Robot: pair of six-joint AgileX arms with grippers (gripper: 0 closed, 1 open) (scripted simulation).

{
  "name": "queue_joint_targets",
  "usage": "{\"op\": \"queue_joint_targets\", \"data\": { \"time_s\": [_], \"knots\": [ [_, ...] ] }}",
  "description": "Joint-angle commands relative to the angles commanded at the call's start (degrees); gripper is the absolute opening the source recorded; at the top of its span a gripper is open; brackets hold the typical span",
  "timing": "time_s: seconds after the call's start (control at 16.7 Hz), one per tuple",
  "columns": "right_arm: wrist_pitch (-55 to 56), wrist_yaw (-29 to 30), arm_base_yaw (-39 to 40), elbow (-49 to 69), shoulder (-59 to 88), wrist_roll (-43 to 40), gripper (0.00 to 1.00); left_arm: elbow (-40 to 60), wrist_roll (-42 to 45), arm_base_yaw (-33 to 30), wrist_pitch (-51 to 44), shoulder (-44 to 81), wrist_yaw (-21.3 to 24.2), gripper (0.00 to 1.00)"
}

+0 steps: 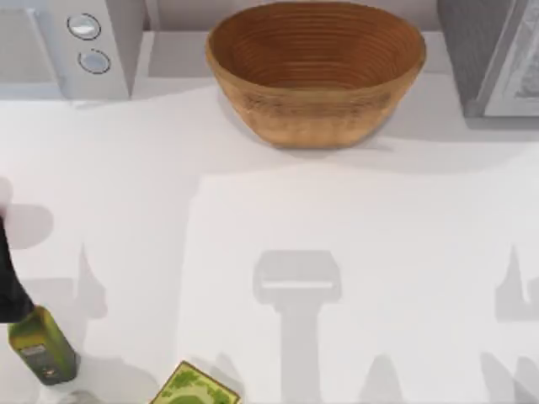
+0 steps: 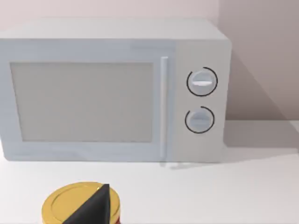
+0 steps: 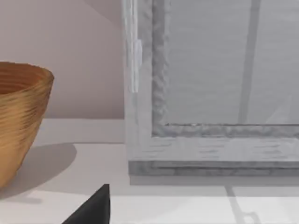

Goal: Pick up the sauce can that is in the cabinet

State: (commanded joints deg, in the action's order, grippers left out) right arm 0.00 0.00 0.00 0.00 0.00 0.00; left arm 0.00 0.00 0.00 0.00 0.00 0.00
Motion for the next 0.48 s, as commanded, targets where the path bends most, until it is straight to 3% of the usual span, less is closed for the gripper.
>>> {"op": "queue_joint_targets", "data": {
  "time_s": [0.24,0.48],
  "knots": [
    [-0.71,0.37,0.16,1.85,1.82,0.00,1.00,0.00,0.00,0.00,0.00,0.00,0.00,1.00],
    [-3.95,1.94,1.37,12.80,11.51,0.07,1.00,0.00,0.00,0.00,0.00,0.00,0.00,1.00]
  ]
}}
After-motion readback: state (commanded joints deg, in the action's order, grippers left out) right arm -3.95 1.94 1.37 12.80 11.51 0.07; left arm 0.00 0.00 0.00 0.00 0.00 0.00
